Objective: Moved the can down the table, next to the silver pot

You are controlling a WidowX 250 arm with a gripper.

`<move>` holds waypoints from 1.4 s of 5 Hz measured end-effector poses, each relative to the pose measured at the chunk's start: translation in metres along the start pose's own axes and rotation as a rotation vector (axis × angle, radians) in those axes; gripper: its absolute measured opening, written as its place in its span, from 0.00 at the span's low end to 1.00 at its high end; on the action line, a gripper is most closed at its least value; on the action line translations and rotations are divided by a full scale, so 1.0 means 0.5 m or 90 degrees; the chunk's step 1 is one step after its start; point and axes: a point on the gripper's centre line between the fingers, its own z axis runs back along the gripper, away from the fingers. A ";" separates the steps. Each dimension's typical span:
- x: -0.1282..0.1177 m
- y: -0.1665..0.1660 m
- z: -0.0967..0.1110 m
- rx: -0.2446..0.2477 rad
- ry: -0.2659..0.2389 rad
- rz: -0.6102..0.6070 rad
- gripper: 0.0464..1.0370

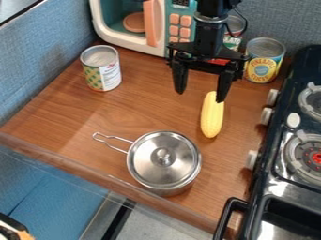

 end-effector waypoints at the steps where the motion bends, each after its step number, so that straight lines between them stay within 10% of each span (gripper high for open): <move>1: -0.003 0.000 -0.026 0.004 0.024 0.001 0.96; 4: 0.167 0.166 0.022 -0.023 -0.002 0.082 0.96; 7: 0.218 0.350 0.022 0.002 -0.039 -0.016 0.96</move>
